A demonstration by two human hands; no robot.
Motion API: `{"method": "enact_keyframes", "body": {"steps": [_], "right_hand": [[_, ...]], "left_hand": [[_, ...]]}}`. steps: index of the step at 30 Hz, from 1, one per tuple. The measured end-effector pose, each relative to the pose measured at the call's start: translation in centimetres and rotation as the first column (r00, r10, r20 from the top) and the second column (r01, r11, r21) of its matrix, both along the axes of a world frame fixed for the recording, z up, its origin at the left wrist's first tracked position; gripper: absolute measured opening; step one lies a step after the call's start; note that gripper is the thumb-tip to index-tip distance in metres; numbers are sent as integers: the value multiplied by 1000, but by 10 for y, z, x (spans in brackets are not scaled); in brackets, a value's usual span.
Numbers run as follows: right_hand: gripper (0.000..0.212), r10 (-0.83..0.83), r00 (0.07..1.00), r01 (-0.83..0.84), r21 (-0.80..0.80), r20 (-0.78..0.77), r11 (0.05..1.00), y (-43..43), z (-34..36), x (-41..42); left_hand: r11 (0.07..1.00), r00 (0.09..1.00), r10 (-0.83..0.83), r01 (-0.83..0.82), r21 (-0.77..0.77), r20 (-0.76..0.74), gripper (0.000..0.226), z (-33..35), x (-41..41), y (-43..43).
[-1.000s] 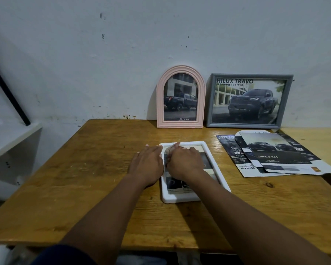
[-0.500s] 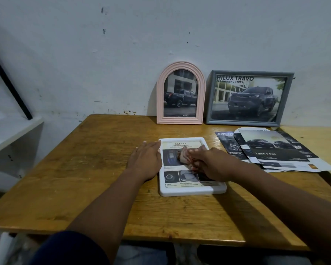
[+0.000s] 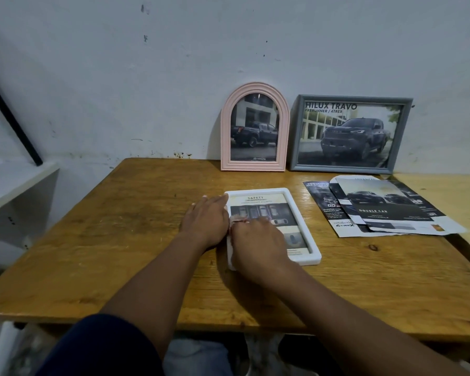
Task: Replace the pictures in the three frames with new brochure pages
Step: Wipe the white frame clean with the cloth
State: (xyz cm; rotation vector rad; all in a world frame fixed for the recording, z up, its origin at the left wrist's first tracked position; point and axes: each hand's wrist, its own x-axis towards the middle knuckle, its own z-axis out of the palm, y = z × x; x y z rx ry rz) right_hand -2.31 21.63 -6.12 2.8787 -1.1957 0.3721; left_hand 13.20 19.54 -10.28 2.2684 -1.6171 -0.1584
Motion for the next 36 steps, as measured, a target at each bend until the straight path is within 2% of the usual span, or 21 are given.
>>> {"method": "enact_keyframes", "body": {"steps": [2,4,6,7,9,12,15,17,20,23,26,29,32,36], "right_hand": [[22,34,999,-34,75,1,997,-9,0,-14],[18,174,985,-173,226,16,959,-27,1,-38],[28,304,951,-301,372,53,878,-41,7,-64],[33,320,947,-306,412,38,858,-47,11,-76],[38,278,960,-242,374,-45,895,-57,17,-94],[31,107,973,-79,142,-202,987,-47,17,-103],[29,-46,977,25,-101,-207,995,-8,7,-86],[27,-121,980,95,-163,-159,982,9,4,-69],[20,-139,989,130,-142,-57,981,17,-1,-44],[23,-6,999,11,-96,54,995,26,-1,-28],[25,132,986,-139,63,103,988,10,-2,-38],[29,293,945,-323,261,148,910,-14,0,-65],[33,360,930,-367,253,74,895,-29,2,-87],[34,307,951,-303,101,-34,948,-42,-3,-120]], "left_hand": [[1000,1000,-9,10,-2,10,52,-1,1,0],[1000,1000,-12,12,-2,13,52,-1,2,0],[1000,1000,-12,12,1,13,52,-1,2,0],[1000,1000,-9,9,4,8,52,-1,2,0],[1000,1000,-4,4,12,-1,52,0,1,1],[1000,1000,-1,1,21,9,52,1,-1,0],[1000,1000,13,-13,23,17,52,2,-3,1],[1000,1000,18,-18,22,20,52,2,-4,1],[1000,1000,17,-18,22,26,52,2,-4,0],[999,999,26,-27,28,39,52,2,-5,1],[999,999,17,-18,27,40,52,3,-4,1],[1000,999,2,-3,26,39,52,4,-3,1],[1000,999,5,-6,30,35,52,3,-3,1],[1000,1000,12,-12,21,14,52,2,-4,1]]}}
